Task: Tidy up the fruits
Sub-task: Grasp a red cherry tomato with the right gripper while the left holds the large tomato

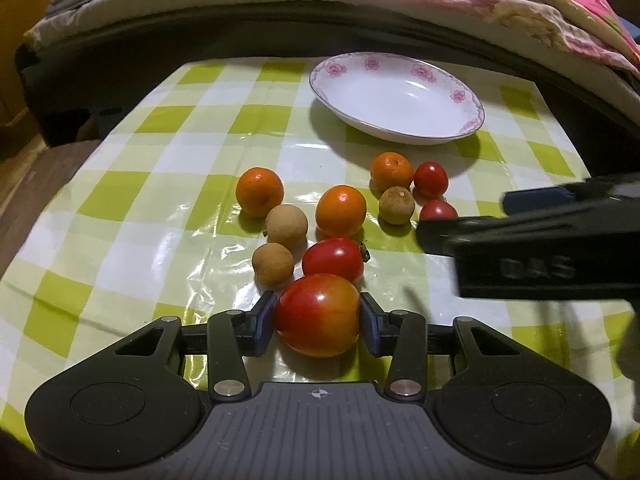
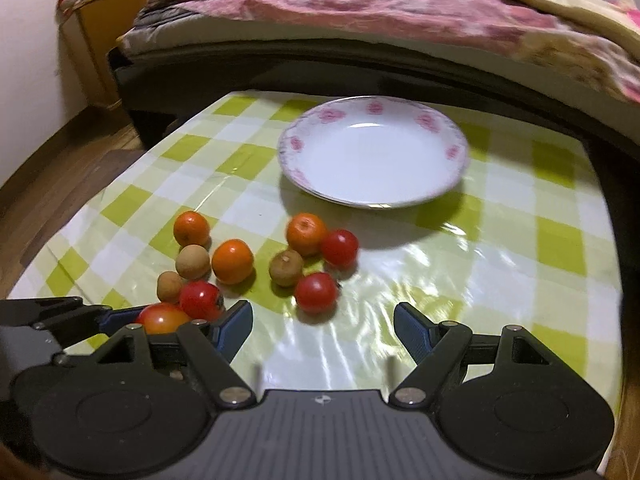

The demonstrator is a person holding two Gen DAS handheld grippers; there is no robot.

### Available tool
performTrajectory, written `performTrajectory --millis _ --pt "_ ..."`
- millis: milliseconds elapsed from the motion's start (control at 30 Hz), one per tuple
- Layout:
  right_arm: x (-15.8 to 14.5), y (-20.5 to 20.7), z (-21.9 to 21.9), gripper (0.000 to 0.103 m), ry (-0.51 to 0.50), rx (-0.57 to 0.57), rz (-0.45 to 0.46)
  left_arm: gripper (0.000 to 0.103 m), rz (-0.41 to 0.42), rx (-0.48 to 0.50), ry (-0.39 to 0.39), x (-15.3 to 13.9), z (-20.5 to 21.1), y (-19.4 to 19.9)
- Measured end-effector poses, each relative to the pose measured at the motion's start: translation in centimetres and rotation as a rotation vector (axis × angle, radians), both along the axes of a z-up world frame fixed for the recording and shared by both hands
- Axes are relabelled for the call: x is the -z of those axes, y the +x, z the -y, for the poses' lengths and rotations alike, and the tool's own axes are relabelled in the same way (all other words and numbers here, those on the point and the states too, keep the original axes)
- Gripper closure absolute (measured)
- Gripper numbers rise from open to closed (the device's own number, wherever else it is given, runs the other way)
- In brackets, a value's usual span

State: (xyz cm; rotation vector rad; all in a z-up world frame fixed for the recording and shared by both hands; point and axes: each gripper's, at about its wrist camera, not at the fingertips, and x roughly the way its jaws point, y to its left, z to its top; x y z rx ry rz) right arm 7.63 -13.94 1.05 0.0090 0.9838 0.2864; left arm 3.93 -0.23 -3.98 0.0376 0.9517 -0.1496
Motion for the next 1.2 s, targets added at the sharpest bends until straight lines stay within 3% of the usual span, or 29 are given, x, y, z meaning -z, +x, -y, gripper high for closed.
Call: performTrajectory --millis 67,200,333,500,867,933,1067,1200 --pt "0.5 0.7 -0.4 0.024 -0.004 -0.014 -0.004 0.051 0.003 0.005 -0.005 0.0 0.0 0.0" --pt "1.8 1.9 -0.5 0.054 -0.001 -0.022 -0.062 0.051 0.012 0.019 -0.006 0.2 -0.1 0.0" --pt "2.3 1.8 -0.4 0.064 -0.026 -0.03 -0.058 0.046 0.022 0.019 0.005 0.3 0.0 0.0" --pt "2.2 1.6 -0.2 0.073 -0.016 -0.031 -0.06 0.051 0.018 0.013 0.01 0.2 -0.2 -0.1" --pt "1.4 0.5 0.8 0.075 0.008 -0.038 -0.058 0.052 -0.021 0.003 -0.027 -0.4 -0.2 -0.5" --pt "1.0 0.3 1.2 0.086 0.018 -0.034 -0.056 0.052 -0.019 0.018 -0.015 -0.4 0.3 -0.7" --pt "0.9 -0.1 1.5 0.087 0.007 -0.033 -0.068 0.051 -0.026 0.044 0.015 0.0 0.8 -1.0" --pt "1.5 -0.2 1.5 0.087 0.016 -0.051 -0.097 0.051 -0.025 0.046 -0.005 0.0 0.4 -1.1"
